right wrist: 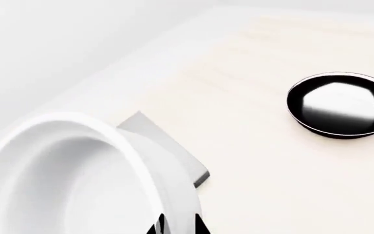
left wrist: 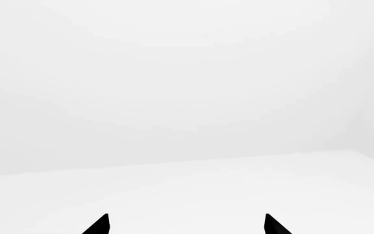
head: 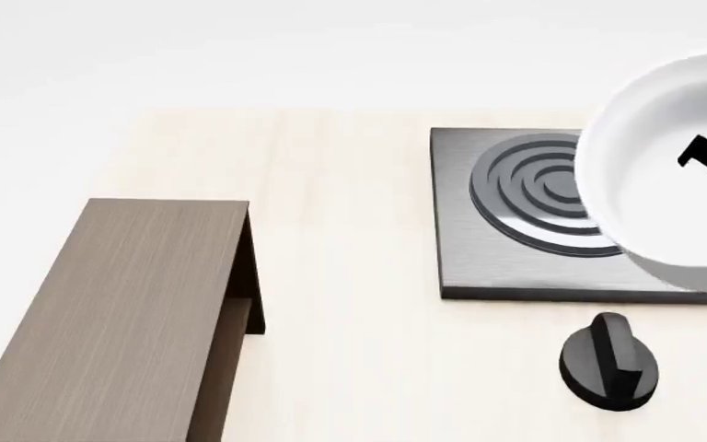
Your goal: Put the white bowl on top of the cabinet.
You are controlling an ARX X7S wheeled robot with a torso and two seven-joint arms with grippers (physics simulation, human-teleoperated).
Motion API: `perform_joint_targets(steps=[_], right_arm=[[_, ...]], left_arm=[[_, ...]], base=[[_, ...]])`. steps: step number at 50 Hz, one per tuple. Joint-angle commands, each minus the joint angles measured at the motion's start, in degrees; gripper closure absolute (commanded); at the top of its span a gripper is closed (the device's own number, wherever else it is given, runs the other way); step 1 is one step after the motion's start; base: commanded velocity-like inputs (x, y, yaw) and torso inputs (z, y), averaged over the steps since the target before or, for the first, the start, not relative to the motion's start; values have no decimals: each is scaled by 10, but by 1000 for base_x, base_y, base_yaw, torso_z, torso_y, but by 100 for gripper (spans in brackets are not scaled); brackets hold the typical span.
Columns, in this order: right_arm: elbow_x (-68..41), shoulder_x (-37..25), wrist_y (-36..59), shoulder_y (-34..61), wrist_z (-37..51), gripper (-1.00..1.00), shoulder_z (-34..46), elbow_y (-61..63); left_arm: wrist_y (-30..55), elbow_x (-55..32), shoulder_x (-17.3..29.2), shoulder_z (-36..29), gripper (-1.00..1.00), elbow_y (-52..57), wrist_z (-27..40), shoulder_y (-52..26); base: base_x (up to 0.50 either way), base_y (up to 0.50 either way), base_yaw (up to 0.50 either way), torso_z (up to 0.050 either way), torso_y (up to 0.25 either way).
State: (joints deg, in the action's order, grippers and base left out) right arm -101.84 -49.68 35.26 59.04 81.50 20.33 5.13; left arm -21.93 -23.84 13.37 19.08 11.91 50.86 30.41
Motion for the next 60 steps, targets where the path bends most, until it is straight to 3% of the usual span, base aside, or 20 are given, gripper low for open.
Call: perform_joint_targets(steps=[1,32,60], right_arm=[[30,41,25,72,-23,100,32,-44],[97,180,71,174,-140,100,128,-165],[114,255,74,209,-243,100,161,-223]], left_arm=[[-2,-2,0,0,-100,-1,-1,0],[-2,-2,2,-1,-100,-1,1,1],[-6,-6,2,0,-100,-1,0,3]], base=[[0,0,0,0,0],[0,0,0,1,1],[0,0,0,0,1]])
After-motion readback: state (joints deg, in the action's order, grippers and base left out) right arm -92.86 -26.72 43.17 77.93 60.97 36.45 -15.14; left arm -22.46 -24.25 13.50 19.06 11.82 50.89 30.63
